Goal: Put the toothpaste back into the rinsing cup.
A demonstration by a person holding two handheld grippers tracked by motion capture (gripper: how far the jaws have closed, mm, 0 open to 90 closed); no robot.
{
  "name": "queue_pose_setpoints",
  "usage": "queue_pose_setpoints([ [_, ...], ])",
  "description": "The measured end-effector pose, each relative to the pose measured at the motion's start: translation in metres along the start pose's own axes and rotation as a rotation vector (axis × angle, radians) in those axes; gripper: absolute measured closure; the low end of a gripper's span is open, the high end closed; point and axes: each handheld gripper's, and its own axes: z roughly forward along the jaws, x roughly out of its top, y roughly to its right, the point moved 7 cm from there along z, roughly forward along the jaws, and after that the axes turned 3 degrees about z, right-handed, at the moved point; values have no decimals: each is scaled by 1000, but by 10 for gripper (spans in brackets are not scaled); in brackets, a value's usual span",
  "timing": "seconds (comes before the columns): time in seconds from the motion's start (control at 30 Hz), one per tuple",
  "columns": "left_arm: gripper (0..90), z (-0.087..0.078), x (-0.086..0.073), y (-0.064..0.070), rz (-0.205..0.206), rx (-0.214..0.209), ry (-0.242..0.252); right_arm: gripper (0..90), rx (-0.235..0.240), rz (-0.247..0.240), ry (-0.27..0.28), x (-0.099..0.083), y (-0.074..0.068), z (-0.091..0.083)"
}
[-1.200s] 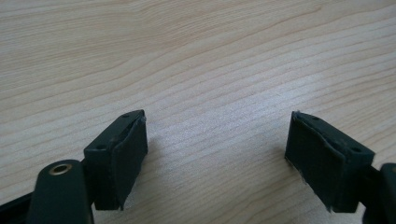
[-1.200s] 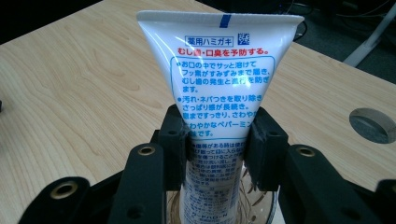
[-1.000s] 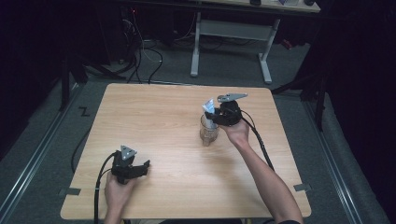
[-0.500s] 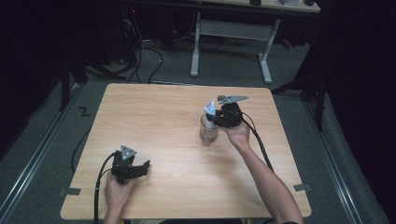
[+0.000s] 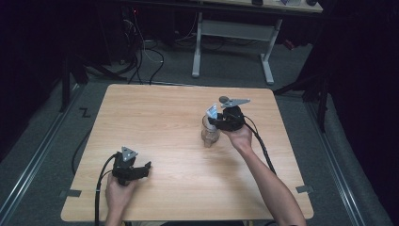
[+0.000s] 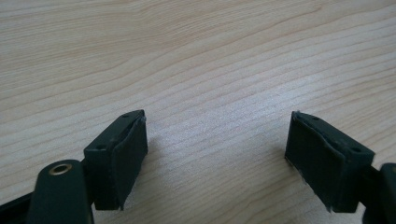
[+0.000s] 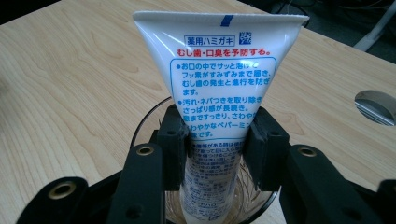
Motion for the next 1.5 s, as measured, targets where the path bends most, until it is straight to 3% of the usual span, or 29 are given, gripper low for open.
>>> queue_pose_setpoints([
  [0.33,210,0,0,0,0,-1,-1,619,-9,-30,-6,-5,-1,-2],
  [1.5,210,0,0,0,1,-1,-1,601,0,-29,-8,-16,-4,-10],
])
